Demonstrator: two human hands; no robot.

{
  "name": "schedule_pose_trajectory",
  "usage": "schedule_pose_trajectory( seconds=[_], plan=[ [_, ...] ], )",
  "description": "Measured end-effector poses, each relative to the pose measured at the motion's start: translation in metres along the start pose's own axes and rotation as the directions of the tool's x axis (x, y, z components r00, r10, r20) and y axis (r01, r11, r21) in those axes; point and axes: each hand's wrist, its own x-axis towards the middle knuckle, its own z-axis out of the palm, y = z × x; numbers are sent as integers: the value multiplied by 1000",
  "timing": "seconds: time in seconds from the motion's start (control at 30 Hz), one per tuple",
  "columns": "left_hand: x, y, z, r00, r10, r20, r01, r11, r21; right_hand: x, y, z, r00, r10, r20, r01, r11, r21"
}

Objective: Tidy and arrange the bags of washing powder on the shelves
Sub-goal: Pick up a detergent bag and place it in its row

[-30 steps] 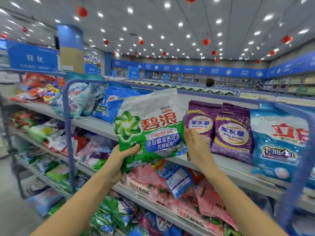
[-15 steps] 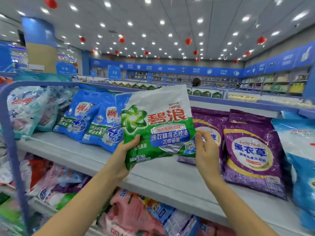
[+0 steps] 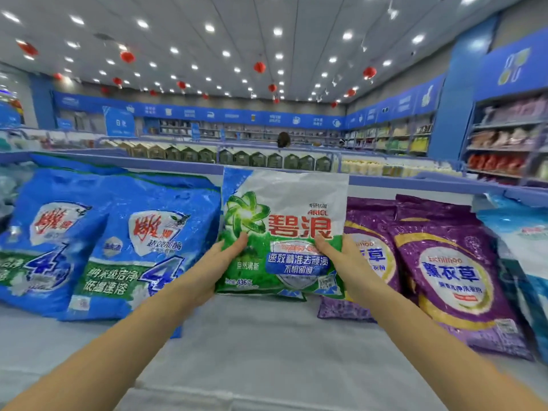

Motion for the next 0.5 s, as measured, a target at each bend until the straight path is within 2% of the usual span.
schedule_pose_trajectory(
  seconds=[0.1, 0.27, 0.4, 0.5],
  plan=[
    [15, -3, -11, 1000, -30, -7, 30, 991, 133, 6, 14, 9, 999, 12, -30, -12, 1000, 4],
    [34, -12, -33, 991, -120, -62, 128, 981, 144, 9, 31, 37, 985, 144, -95, -142, 990, 29],
    [40, -15, -44, 980, -160, -117, 180, 966, 186, 8, 41, 54, 982, 97, -162, -128, 972, -195],
    [43, -16, -45, 981, -149, -124, 170, 968, 182, 7, 45, 60, 977, 105, -188, -147, 963, -228]
  ],
)
